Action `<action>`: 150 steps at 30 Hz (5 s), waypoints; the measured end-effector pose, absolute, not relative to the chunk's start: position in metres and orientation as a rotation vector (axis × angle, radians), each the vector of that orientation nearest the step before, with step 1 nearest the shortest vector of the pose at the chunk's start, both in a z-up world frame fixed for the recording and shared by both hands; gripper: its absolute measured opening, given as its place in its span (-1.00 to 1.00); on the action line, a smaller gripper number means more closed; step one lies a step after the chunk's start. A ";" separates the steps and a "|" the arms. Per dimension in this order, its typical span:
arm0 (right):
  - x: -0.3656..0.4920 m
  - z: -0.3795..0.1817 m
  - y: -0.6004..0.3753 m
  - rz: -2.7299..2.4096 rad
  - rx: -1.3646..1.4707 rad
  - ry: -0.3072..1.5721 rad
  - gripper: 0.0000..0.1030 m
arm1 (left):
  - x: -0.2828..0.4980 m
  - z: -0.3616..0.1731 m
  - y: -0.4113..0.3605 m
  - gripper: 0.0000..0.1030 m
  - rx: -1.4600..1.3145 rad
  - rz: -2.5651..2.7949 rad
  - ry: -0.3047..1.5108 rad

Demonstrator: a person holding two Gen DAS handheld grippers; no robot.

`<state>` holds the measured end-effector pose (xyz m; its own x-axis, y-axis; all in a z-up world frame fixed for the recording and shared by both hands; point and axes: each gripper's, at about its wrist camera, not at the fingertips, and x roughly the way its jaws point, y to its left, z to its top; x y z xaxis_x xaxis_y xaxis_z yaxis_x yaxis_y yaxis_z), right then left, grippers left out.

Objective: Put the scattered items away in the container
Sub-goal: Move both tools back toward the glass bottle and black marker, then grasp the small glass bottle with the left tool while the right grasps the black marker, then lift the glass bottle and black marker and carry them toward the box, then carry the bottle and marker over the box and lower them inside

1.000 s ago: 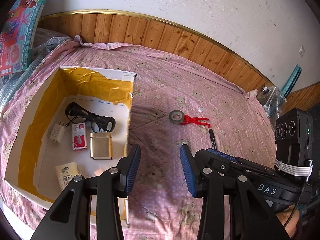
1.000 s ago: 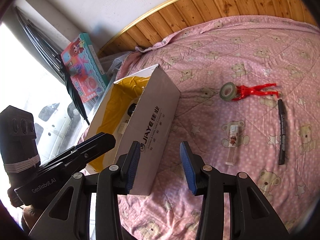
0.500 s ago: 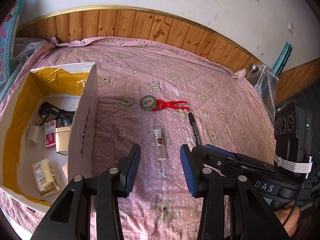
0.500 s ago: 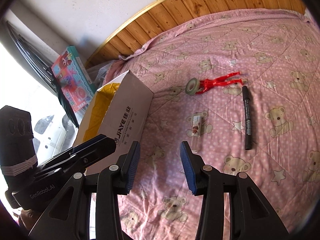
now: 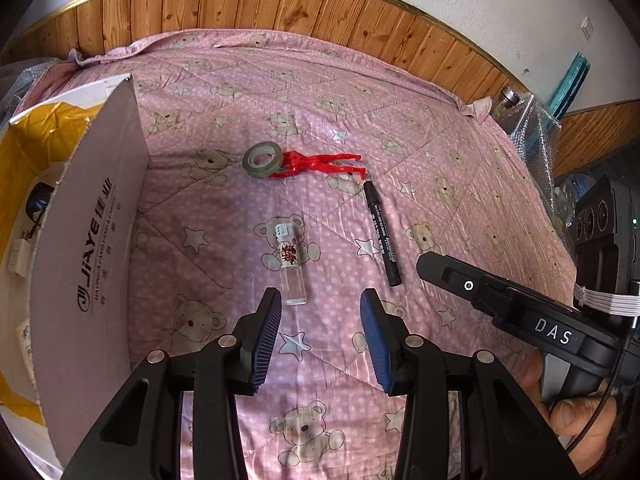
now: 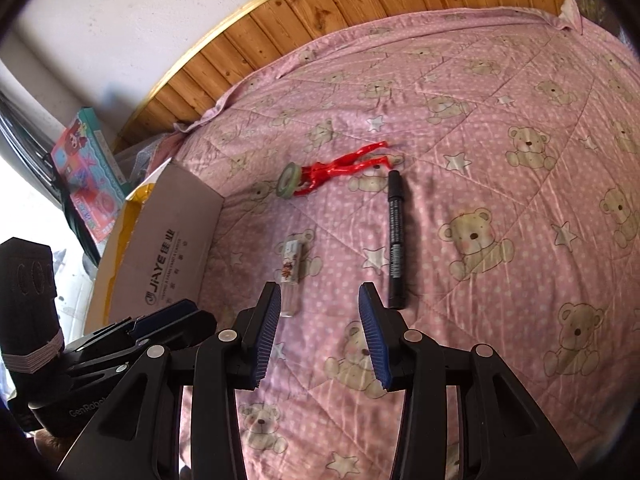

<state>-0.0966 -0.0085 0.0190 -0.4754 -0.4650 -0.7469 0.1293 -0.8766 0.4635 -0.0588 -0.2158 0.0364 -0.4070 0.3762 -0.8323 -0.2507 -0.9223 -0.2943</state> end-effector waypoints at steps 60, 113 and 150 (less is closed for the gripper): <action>-0.108 0.030 -0.031 -2.457 1.329 -0.283 -0.74 | -0.066 0.050 -0.210 -0.62 -1.287 2.446 -0.126; 0.012 0.103 -0.078 -2.447 1.105 -0.204 -0.74 | 0.045 0.120 -0.263 -0.62 -1.035 2.540 -0.224; -0.002 0.152 -0.242 -2.267 1.003 0.033 -0.74 | 0.046 0.131 -0.429 -0.62 -0.970 2.712 -0.521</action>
<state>-0.0016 -0.2422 0.1517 -0.4954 -0.5531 -0.6698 0.5722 -0.7880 0.2274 0.0458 -0.4292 0.1311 -0.7597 0.3143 -0.5694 -0.0811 -0.9144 -0.3965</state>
